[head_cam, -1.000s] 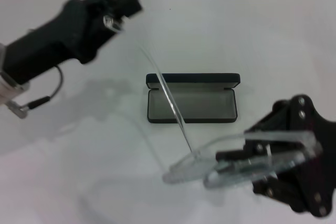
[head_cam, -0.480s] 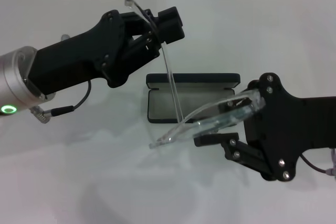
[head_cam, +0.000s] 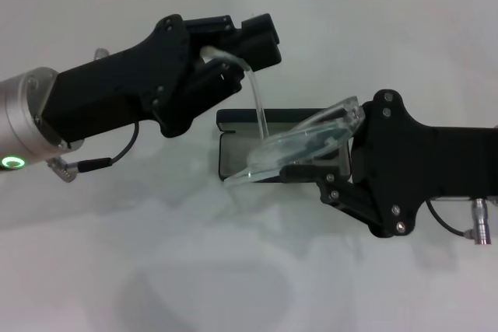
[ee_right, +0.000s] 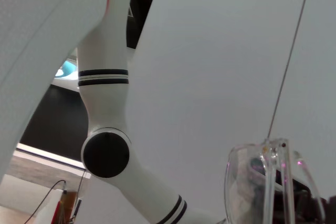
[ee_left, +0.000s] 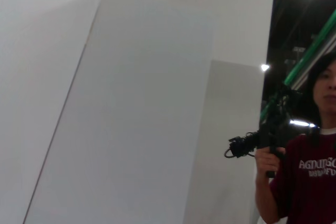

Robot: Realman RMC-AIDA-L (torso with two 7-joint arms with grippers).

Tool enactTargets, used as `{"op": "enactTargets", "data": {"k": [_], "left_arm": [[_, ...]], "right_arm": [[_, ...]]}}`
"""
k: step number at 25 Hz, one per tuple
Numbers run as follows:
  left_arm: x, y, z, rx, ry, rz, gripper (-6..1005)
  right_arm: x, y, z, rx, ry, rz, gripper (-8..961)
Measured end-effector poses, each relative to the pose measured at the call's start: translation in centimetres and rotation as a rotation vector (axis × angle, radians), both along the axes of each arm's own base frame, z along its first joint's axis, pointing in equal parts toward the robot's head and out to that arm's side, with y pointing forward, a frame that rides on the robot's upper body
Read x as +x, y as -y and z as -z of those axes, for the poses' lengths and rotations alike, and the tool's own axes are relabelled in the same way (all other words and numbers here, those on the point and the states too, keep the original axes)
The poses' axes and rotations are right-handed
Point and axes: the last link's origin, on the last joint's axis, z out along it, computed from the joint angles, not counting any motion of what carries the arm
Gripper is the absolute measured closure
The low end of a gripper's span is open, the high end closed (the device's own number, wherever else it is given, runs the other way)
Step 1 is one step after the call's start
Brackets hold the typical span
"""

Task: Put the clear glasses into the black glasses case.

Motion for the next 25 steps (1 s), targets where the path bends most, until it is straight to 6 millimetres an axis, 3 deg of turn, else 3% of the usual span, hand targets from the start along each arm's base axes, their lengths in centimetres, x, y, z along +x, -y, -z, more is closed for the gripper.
{"op": "enactTargets", "data": {"k": [25], "left_arm": [[-0.41,-0.31,-0.19,0.03,0.013,-0.024,828]], "right_arm": [[-0.08,-0.18,0.34,-0.005,0.007,0.003,882]]}}
